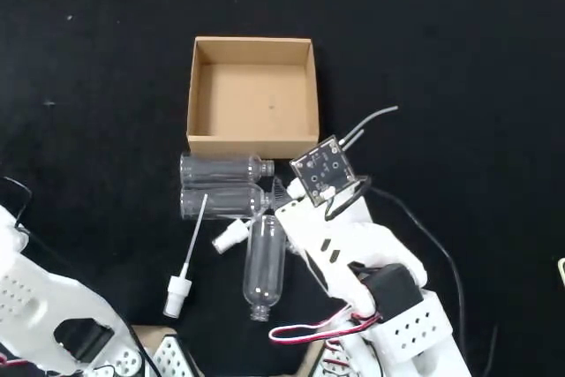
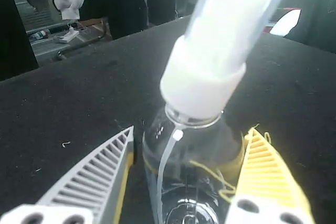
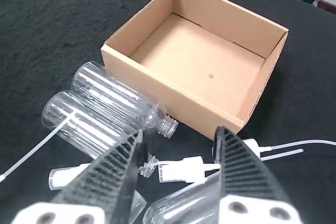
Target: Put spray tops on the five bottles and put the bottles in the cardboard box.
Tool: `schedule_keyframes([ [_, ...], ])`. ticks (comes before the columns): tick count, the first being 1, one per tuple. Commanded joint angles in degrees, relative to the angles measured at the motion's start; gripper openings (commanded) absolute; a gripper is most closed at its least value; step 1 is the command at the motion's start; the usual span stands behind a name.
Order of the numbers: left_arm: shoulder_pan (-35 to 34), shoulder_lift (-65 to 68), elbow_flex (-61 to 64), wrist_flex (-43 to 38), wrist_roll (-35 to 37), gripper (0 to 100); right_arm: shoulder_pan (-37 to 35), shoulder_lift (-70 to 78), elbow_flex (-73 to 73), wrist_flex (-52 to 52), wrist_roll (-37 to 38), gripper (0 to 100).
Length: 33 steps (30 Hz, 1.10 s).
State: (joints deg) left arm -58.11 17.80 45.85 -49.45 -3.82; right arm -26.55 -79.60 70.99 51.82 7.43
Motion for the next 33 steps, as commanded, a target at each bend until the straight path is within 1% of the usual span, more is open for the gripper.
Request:
schedule_keyframes([
  [1, 1.4, -0.6, -2.8, -1.8, -0.2, 30, 0.7, -0.8, -0.6, -0.3, -0.3, 19.9],
  [3, 1.4, -0.6, -2.2, -3.5, -0.2, 30, 0.7, -0.8, -0.5, -0.3, -0.3, 20.0],
  [6, 1.6, -0.6, 0.1, -10.9, -0.4, 30, 0.7, -0.8, -0.5, -0.4, -0.3, 20.0],
  [8, 2.7, -0.3, 1.7, -13.4, -0.6, 30, 0.7, -0.8, -0.5, -0.3, -0.3, 20.0],
  [21, 3.1, 0.1, 2.2, -13.4, -0.6, 30, 0.7, -0.8, -0.5, -0.3, -0.3, 20.0],
  [23, 3.2, 0.1, 1.8, -11.6, -0.6, 30, 0.7, -0.8, -0.5, -0.3, -0.3, 20.0],
  [26, 2.8, 0.1, -1.5, -4.7, -0.2, 30, 0.7, -0.8, -0.5, -0.3, -0.3, 20.0],
  [28, 2.6, 0.0, -2.7, -2.4, -0.2, 30, 0.7, -0.8, -0.5, -0.3, -0.3, 20.0],
  [33, 2.9, 0.1, -2.5, -4.7, -0.2, 30, 0.7, -0.8, -0.5, -0.3, -0.3, 20.0],
])
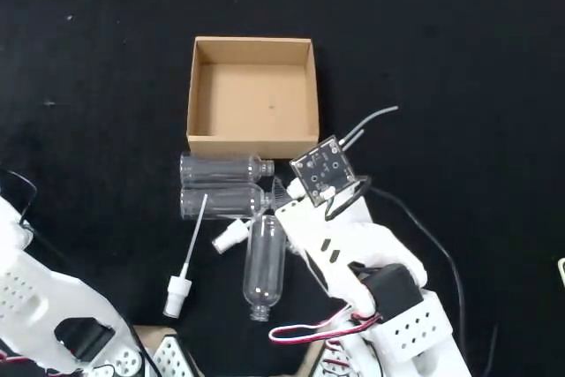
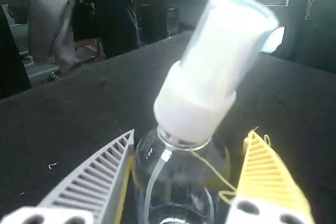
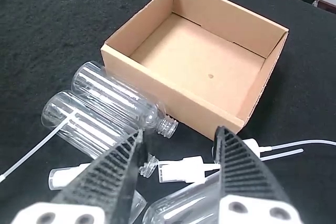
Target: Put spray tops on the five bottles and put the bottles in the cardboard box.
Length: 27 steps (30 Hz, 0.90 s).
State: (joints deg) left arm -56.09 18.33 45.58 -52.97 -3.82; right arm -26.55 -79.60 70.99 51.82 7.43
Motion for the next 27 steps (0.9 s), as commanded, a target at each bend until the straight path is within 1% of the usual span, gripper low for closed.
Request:
schedule_keyframes([
  [1, 1.0, -0.4, -2.2, -1.2, -0.2, 30, 0.7, -0.8, -0.5, -0.3, -0.3, 20.0],
  [4, 1.2, -0.4, -1.9, -1.1, -0.3, 29, 0.7, -0.8, -0.5, -0.3, -0.3, 20.0],
  [6, 1.3, -0.4, -1.6, -1.1, -0.5, 26, 0.7, -0.8, -0.5, -0.3, -0.3, 20.0],
  [13, 2.7, -1.1, 2.3, -1.3, -0.3, 3, 0.7, -0.8, -0.5, -0.3, -0.3, 20.0],
  [17, 5.2, -3.2, 3.4, -1.4, -0.2, 3, 0.7, -0.8, -0.5, -0.3, -0.3, 20.0],
  [19, 6.3, -7.0, 3.6, -1.4, -0.1, 3, 0.8, -0.8, -0.5, -0.3, -0.3, 20.0],
  [21, 7.7, -13.2, 4.1, -0.8, 1.5, 3, 1.1, -0.8, -0.7, -0.3, -0.3, 20.0],
  [23, 9.9, -20.7, 5.0, 3.0, 2.4, 3, 1.1, -0.9, -0.8, -0.3, -0.3, 20.0],
  [24, 11.6, -24.7, 5.1, 6.8, 2.3, 3, 1.1, -0.9, -0.9, -0.3, -0.3, 20.0],
  [27, 17.5, -37.9, 4.3, 21.5, 2.6, 3, 2.5, -0.9, -0.9, -0.5, -0.3, 19.9],
])
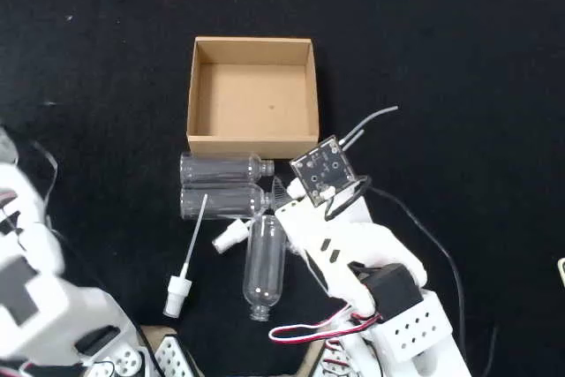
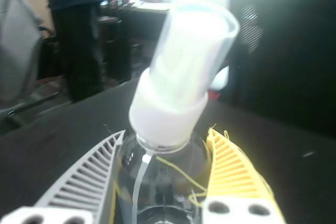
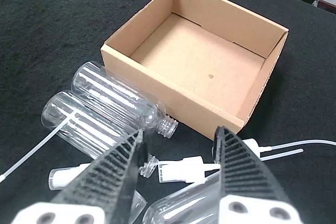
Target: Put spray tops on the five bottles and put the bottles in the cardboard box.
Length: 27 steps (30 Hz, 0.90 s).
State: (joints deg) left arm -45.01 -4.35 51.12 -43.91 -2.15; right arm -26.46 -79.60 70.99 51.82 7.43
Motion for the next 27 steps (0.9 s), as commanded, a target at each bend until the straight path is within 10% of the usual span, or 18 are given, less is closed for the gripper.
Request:
schedule_keyframes([
  [1, 8.9, -19.2, -2.1, 17.1, 1.0, 3, 4.0, -0.9, -1.3, -0.6, -0.3, 19.8],
  [12, 36.9, -22.9, -14.2, 32.7, 0.4, 3, 17.5, -0.7, -2.9, -3.2, -0.3, 20.0],
  [27, 46.7, 4.4, -31.7, 32.6, 1.0, 3, 17.4, -0.8, -2.9, -3.2, -0.3, 20.1],
])
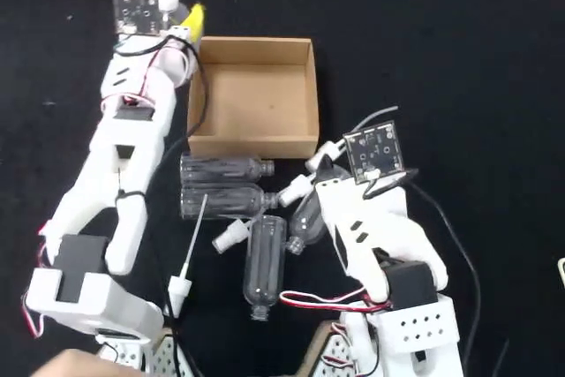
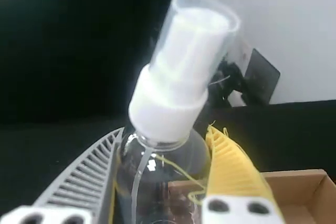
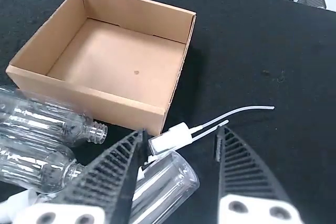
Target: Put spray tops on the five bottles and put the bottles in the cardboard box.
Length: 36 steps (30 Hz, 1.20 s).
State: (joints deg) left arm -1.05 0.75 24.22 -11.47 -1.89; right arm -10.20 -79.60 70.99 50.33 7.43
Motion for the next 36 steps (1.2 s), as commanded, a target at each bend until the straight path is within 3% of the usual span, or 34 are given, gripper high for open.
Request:
schedule_keyframes([
  [1, 3.4, -0.6, -4.8, 0.2, 0.7, 3, 1.1, -0.8, -2.9, -1.7, -0.3, 20.1],
  [9, 4.3, 1.5, -4.8, -1.3, 0.8, 3, 1.1, -0.8, -2.9, -1.7, -0.2, 20.1],
  [18, 2.2, 14.8, -4.8, -24.6, 0.7, 3, 1.1, -0.8, -2.9, -1.7, -0.2, 20.1],
  [28, 2.3, 17.7, -4.9, -25.2, 0.7, 3, 1.0, -0.8, -2.9, -1.7, -0.2, 20.1],
  [36, 1.8, 25.0, -12.5, -25.0, 0.6, 3, 1.0, -0.8, -2.9, -1.7, -0.2, 20.1],
])
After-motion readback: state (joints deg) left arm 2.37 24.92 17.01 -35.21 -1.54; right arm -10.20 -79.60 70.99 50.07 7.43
